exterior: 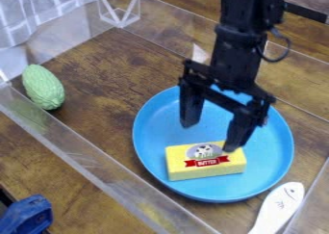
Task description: Put the yellow brick in the blue tray
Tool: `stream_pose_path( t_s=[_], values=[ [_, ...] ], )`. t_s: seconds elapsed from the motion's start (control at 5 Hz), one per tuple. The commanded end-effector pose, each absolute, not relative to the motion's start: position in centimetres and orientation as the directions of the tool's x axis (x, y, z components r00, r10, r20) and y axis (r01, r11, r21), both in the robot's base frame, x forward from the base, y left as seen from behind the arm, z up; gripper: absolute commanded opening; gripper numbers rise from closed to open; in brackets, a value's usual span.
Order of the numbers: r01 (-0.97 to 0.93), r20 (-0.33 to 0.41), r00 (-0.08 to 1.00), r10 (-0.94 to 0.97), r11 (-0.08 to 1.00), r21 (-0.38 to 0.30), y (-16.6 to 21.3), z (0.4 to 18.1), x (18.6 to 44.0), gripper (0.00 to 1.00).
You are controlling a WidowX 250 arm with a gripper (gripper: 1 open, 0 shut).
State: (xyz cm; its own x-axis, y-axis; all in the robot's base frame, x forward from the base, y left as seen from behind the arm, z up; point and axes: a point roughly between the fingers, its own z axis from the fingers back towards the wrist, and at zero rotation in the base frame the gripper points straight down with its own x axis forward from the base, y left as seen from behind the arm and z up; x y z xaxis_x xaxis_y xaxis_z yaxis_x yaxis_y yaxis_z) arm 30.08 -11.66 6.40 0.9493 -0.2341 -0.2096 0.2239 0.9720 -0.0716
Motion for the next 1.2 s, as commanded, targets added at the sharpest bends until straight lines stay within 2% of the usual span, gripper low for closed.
stream_pose_path(
  t_s=[0.0,0.2,0.6,1.0],
  values=[
    [0.191,-0.131,0.971,-0.199,0.979,-0.072,-11.6,7.3,32.3,1.0],
    [0.146,-0.135,0.979,-0.154,0.987,-0.066,-10.4,6.5,33.2,1.0],
    [0.191,-0.14,0.971,-0.196,0.98,-0.046,-10.0,5.5,32.2,1.0],
    [0.338,-0.139,0.931,-0.338,0.941,-0.023,-8.0,7.3,32.4,1.0]
  ],
)
